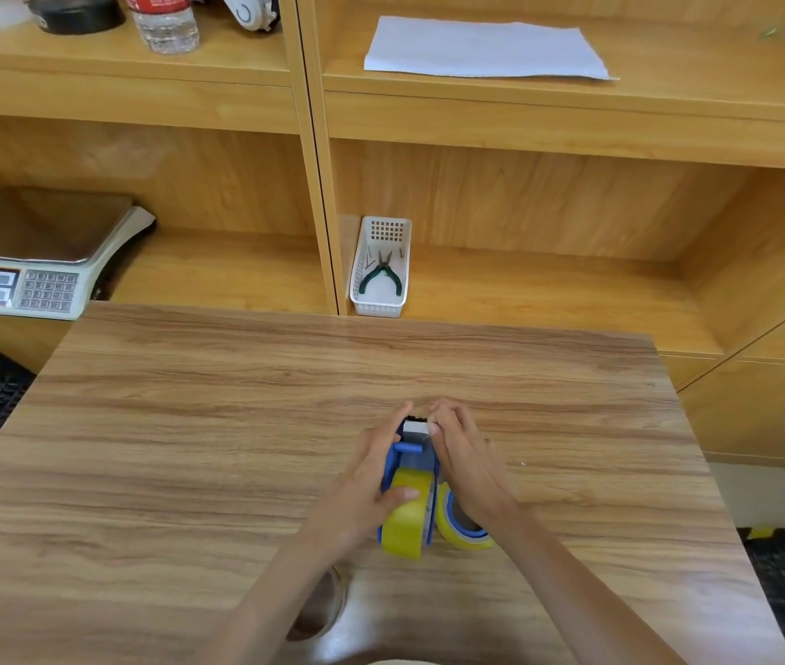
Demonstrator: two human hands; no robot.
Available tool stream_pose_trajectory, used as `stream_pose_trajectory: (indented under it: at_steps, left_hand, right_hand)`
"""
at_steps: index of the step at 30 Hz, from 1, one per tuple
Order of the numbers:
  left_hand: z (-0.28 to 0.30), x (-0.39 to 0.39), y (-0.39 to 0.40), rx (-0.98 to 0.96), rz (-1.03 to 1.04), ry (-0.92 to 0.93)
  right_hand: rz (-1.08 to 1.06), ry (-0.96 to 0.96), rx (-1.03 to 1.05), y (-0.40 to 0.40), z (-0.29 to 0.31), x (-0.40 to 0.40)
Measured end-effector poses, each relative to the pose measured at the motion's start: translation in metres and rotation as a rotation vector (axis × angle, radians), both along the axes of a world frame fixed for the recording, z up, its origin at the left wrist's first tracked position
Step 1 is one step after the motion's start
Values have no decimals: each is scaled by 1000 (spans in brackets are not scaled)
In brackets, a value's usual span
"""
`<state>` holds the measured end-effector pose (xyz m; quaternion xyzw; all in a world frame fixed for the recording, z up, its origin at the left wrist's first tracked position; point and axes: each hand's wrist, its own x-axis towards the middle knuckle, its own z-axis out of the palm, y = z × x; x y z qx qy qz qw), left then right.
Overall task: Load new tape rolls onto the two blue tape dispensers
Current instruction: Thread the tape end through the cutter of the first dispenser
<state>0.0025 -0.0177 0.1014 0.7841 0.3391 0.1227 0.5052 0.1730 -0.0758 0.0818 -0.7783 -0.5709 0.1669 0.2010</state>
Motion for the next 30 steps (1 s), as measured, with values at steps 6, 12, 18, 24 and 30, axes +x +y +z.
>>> stream_pose_trajectory:
  at_steps: [6,12,18,24,30]
  left_hand:
    - [-1,4,-3,-18,37,2]
    - [-4,6,-2,-83,22,15]
    - [-5,5,-16,91,-35,49]
    - [-2,8,-13,129,-81,52]
    - [2,10,-15,123,-88,97]
  right_hand:
    - [-92,33,-29,3,1,-1]
    - [-117,52,33,6,-2,-3]
    - [-142,46,21,10,0,5]
    - [-146,51,21,11,4,7]
    - [-175,68,27,17,4,10]
